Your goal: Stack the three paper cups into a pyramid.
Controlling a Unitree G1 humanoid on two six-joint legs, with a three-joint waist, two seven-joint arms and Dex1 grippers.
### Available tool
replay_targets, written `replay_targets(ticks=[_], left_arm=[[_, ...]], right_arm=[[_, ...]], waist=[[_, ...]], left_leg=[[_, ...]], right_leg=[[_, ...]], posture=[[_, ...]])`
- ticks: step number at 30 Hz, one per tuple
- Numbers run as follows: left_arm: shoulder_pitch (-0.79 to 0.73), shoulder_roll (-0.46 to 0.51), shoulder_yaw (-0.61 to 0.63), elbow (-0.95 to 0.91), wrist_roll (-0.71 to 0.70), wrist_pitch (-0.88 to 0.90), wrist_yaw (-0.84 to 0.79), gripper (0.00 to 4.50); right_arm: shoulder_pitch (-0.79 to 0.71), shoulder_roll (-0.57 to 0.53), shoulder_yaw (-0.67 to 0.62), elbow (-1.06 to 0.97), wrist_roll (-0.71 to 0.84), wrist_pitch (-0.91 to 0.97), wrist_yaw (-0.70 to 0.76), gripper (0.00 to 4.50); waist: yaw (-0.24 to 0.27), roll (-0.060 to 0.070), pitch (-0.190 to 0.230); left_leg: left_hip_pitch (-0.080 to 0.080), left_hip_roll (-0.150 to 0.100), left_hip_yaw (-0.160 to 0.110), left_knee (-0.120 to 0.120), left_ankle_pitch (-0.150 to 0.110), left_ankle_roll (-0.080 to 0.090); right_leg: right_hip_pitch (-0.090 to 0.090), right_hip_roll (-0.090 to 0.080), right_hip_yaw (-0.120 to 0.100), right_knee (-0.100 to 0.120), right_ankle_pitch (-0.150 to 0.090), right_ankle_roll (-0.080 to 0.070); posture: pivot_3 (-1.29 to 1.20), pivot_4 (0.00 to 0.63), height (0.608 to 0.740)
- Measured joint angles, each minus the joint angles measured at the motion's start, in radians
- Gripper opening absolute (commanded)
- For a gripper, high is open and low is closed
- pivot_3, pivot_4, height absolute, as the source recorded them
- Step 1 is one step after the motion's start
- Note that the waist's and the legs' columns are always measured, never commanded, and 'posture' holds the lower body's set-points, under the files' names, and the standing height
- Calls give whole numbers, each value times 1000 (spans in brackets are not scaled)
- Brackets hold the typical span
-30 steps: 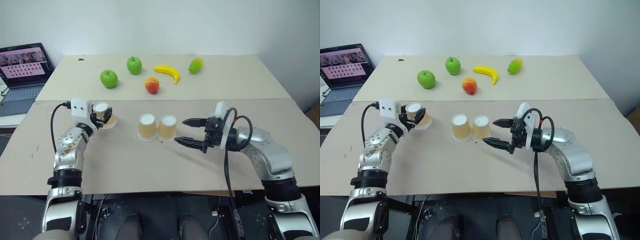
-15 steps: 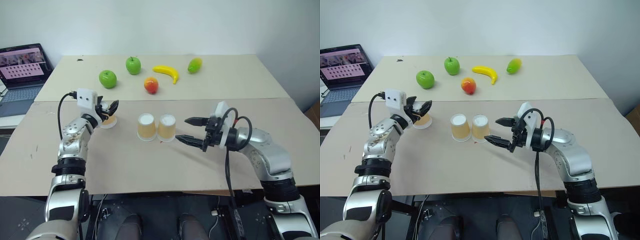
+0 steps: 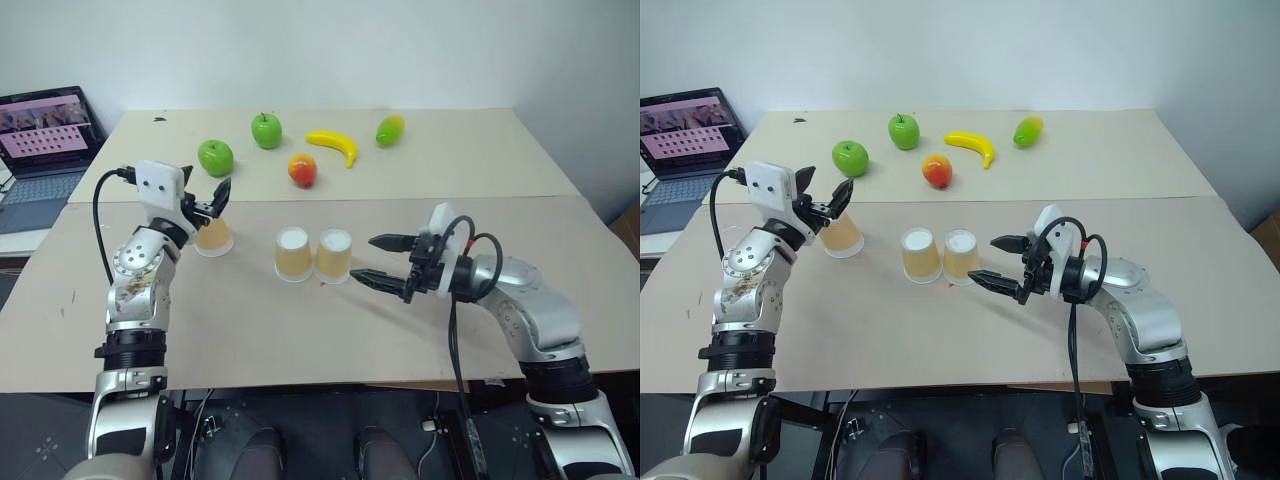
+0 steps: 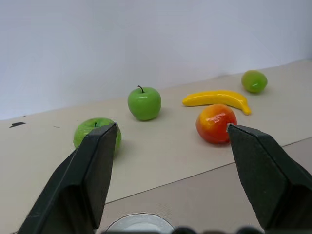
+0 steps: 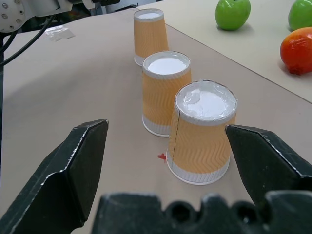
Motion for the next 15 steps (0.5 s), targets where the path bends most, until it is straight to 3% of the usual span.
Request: replay_targets(ticks=[9,15], left_arm=[[260,-17,23,-123,-11,86,61,4480],[260,-3,30,-68,-12,90,49,4480]], right_arm=[[8,-1,-1,-1,0,1,-2,4500],[10,-1,-1,-2,0,1,-2,4500]], waist=[[2,0,0],[9,0,0]], left_leg=[[1,0,0,0,0,0],[1,0,0,0,0,0]], right_leg=[[1,0,0,0,0,0],[1,0,0,0,0,0]], posture=[[0,150,732],[0,150,732]])
